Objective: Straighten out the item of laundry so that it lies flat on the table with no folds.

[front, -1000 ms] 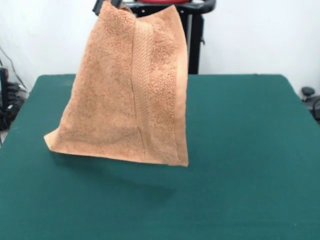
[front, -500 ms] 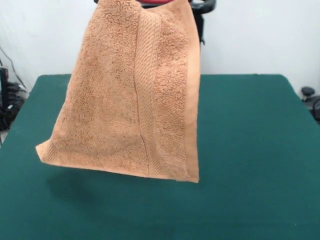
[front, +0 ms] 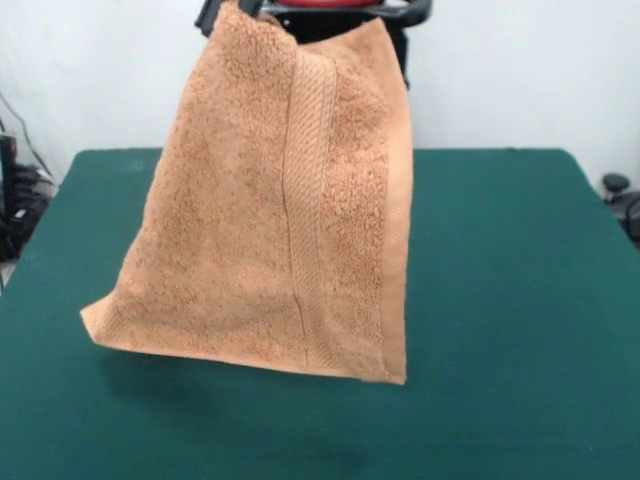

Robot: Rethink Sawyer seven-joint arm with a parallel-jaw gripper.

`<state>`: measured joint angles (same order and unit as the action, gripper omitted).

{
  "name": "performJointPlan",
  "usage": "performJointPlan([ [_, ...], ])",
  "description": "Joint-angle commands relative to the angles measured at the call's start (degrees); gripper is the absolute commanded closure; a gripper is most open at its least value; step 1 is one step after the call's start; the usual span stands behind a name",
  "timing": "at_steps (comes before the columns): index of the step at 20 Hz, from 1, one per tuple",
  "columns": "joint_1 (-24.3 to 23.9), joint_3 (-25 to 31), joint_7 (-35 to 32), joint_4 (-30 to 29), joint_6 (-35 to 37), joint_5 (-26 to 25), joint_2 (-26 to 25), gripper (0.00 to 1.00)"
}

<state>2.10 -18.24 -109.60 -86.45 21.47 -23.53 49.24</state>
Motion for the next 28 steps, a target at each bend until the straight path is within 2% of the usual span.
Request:
performJointPlan([
  [1,1.2,1.7,-9.5,-1.9,-3.6,-0.2,-7.0,1.0],
  [6,2.6,-0.6,-12.2,-1.4,-7.6,-0.3,-10.9,1.0],
  [11,3.1,-1.7,-12.1,-1.7,-9.2,0.9,-12.6,1.0],
  [19,6.9,-7.5,-13.9,-2.2,-13.4,1.8,-16.4,1.0],
  [20,6.8,-7.6,-13.6,-2.8,-13.7,2.9,-16.3,0.0],
  [28,6.6,-7.1,-11.6,-3.2,-13.7,3.2,-16.3,0.0],
])
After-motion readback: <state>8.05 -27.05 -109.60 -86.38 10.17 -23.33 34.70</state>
